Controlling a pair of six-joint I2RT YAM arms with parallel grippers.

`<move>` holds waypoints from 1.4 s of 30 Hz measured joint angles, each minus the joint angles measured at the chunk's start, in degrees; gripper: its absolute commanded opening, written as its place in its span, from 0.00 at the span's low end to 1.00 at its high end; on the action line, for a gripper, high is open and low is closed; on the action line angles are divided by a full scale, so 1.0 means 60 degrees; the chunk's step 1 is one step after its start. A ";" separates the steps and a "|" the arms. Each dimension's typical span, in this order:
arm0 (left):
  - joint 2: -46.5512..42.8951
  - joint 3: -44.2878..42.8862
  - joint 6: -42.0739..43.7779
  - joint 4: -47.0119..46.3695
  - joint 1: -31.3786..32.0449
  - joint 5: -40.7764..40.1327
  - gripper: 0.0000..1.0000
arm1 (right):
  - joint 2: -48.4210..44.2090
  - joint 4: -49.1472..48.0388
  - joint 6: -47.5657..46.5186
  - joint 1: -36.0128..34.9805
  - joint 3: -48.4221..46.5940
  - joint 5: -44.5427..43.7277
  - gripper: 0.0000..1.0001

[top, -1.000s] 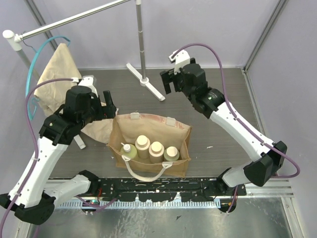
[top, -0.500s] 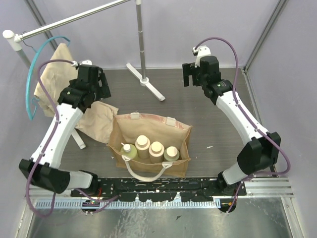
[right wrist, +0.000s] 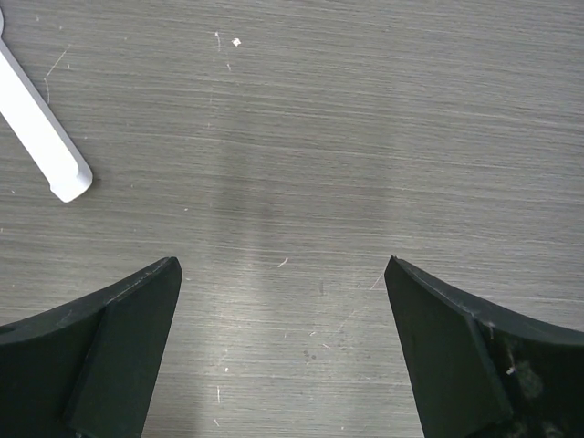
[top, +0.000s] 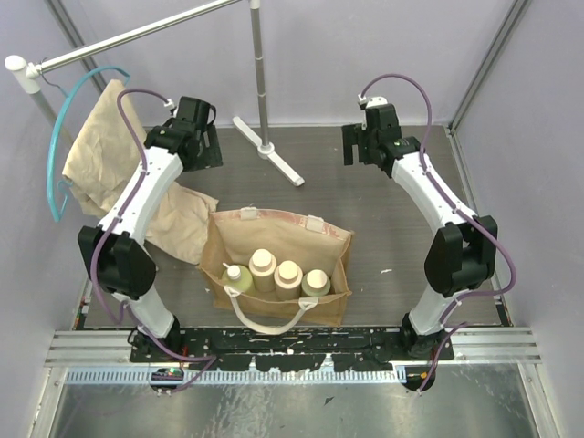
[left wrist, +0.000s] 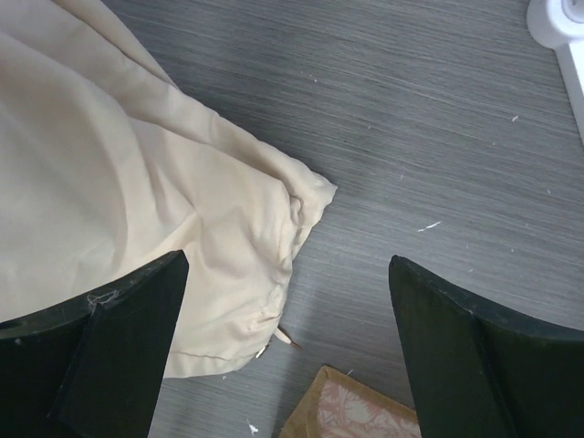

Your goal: Place the personal care products into the canvas bag

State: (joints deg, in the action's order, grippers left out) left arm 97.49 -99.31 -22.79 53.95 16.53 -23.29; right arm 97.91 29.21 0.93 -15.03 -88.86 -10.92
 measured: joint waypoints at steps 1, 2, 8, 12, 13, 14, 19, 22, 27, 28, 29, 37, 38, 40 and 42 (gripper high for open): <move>0.0153 -0.0098 -0.0007 0.0047 0.0000 -0.0029 0.98 | 0.0004 0.0000 0.0033 0.0029 0.0000 0.0004 1.00; 0.0233 -0.0117 -0.0018 0.0058 0.0000 -0.0066 0.98 | 0.0004 -0.0011 0.0055 0.0069 0.0000 0.0007 1.00; 0.0248 -0.0109 -0.0055 -0.0007 0.0000 -0.0404 0.98 | 0.0004 -0.0299 0.0095 0.0568 0.0204 0.0047 1.00; 0.0233 -0.0091 -0.0117 -0.0215 0.0000 -0.0761 0.98 | 0.0004 -0.0375 0.0138 0.0849 0.0331 0.0193 1.00; 0.0244 -0.0117 -0.0149 -0.0200 0.0000 -0.0871 0.98 | 0.0004 -0.0372 0.0149 0.0903 0.0331 0.0211 1.00; 0.0288 -0.0204 -0.0178 -0.0138 0.0000 -0.0973 0.98 | 0.0004 -0.0393 0.0153 0.0933 0.0331 0.0240 1.00; 0.0707 -0.0692 -0.0204 -0.0229 0.0000 -0.1242 0.98 | 0.0044 -0.0568 0.0182 0.1009 0.0331 0.0390 1.00; 0.0772 -0.0576 -0.0076 -0.0459 0.0000 -0.1421 0.98 | 0.0066 -0.0896 0.0197 0.1024 0.0357 0.0401 1.00; 0.0867 0.0324 0.0583 -0.1537 0.0000 -0.1858 0.98 | 0.0066 -0.1763 0.0182 0.1024 0.0594 0.0295 1.00; 0.0991 0.0335 0.0688 -0.1570 0.0000 -0.1920 0.98 | 0.0066 -0.1836 0.0157 0.1024 0.0594 0.0280 1.00; 0.1115 0.0313 0.0772 -0.1617 0.0000 -0.1978 0.98 | 0.0066 -0.1909 0.0117 0.1024 0.0550 0.0229 1.00; 0.1468 0.0244 0.1668 -0.2208 0.0000 -0.2157 0.98 | 0.0066 -0.2302 -0.0135 0.1024 0.0120 0.0044 1.00; 0.1457 0.0244 0.1770 -0.2284 0.0000 -0.2157 0.98 | 0.0066 -0.2306 -0.0135 0.1024 0.0120 0.0047 1.00; 0.1453 0.0244 0.1934 -0.2390 0.0004 -0.2142 0.98 | 0.0066 -0.2310 -0.0135 0.1024 0.0127 0.0047 1.00; 0.1443 0.0251 0.2033 -0.2455 0.0000 -0.2135 0.98 | 0.0000 -0.2419 -0.0135 0.1024 0.0248 0.0044 1.00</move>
